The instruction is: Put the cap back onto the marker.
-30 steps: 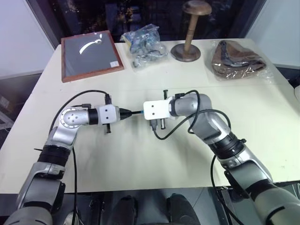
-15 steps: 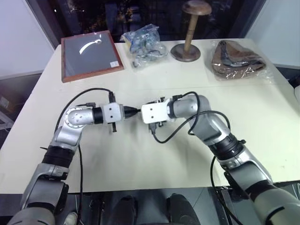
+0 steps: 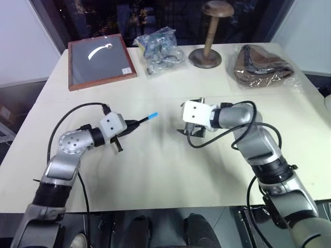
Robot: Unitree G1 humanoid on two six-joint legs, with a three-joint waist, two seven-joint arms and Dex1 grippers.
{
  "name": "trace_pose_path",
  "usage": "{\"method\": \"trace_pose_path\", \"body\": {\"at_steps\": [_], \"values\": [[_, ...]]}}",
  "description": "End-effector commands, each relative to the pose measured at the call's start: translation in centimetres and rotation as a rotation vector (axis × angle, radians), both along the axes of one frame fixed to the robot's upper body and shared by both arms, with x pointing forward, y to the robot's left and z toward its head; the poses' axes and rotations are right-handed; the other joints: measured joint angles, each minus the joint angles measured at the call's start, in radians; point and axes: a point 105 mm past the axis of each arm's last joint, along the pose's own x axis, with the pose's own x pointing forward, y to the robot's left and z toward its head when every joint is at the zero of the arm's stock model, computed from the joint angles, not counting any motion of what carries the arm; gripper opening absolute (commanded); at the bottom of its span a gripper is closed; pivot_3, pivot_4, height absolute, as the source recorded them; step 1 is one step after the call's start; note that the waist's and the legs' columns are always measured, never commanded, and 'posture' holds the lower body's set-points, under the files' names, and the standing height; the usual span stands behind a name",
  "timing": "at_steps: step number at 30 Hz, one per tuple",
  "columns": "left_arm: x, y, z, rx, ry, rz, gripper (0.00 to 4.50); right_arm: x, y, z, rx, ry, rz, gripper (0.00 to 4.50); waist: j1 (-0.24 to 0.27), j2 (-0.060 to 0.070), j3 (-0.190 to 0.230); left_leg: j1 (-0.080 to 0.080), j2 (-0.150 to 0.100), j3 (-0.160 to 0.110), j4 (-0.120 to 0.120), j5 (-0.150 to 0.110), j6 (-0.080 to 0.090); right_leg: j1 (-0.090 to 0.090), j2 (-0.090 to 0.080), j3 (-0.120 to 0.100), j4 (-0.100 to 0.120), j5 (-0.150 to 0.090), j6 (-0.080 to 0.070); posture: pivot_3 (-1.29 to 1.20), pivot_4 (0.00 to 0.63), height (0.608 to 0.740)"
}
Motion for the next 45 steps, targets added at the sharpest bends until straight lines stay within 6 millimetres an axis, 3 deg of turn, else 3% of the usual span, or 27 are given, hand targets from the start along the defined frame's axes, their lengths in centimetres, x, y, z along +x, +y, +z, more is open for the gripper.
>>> {"method": "trace_pose_path", "body": {"at_steps": [1,5,9,14,22,26,31,37,45], "values": [[-0.9,0.7,0.9,-0.166,0.092,0.163,0.00,-1.4,-1.2,0.7,0.060,-0.002,-0.059,4.45,0.002,0.000,0.000,0.000,0.000,0.000,0.000,0.000,0.000,0.000,0.000,0.000,0.000,0.000,0.000,0.00,0.150,0.740],[-3.2,0.4,-0.7,-0.257,0.252,0.265,0.00,-2.9,-1.9,-0.3,0.085,0.054,-0.097,4.45,0.002,0.000,0.000,-0.001,0.000,0.000,-0.002,0.000,0.001,0.001,0.000,0.001,0.000,0.000,0.000,0.00,0.150,0.740],[-4.2,1.1,-2.5,-0.275,0.374,0.409,0.00,-3.5,-2.2,-0.6,0.095,0.077,-0.124,4.45,0.008,0.000,0.000,0.000,0.000,0.001,-0.001,0.000,0.001,0.002,0.000,0.001,-0.002,0.000,0.000,0.00,0.150,0.740],[-4.7,4.4,-5.1,-0.186,0.449,0.658,0.00,-4.2,-2.4,-1.4,0.100,0.109,-0.155,4.45,0.028,0.000,0.000,0.000,0.000,0.003,0.000,0.000,0.001,0.002,0.000,0.002,-0.003,0.000,0.000,0.00,0.150,0.740],[-5.3,5.4,-6.2,-0.138,0.451,0.735,0.00,-4.6,-2.3,-1.8,0.099,0.129,-0.162,4.45,0.026,0.000,0.000,0.001,0.001,0.004,-0.001,0.000,0.001,0.003,0.000,0.002,-0.004,0.000,0.000,0.00,0.150,0.740],[-5.3,5.1,-6.1,-0.150,0.449,0.721,1.79,-4.5,-2.3,-1.7,0.096,0.128,-0.164,4.50,0.028,0.000,0.000,0.001,0.001,0.004,-0.001,0.000,0.001,0.003,0.000,0.002,-0.004,0.000,0.000,0.00,0.150,0.740],[-5.0,4.4,-4.8,-0.158,0.391,0.672,4.45,-4.5,-2.5,-1.7,0.092,0.129,-0.161,4.50,0.038,0.000,0.000,0.001,0.001,0.004,-0.001,0.000,0.001,0.003,-0.001,0.002,-0.005,0.000,0.000,0.00,0.150,0.740],[-4.9,3.7,-1.6,-0.180,0.292,0.614,4.45,-5.0,-2.6,-1.1,0.111,0.169,-0.111,4.50,0.057,0.000,0.000,0.001,0.001,0.004,-0.001,0.000,0.001,0.005,-0.001,0.002,-0.011,0.000,0.000,0.00,0.150,0.740],[-7.5,2.6,1.2,-0.157,0.230,0.549,4.45,-6.4,-2.3,0.9,0.176,0.256,0.052,4.50,0.055,0.000,0.000,0.001,0.001,0.004,-0.002,-0.001,0.001,0.007,-0.001,0.001,-0.013,0.000,0.000,0.00,0.150,0.740]]}}
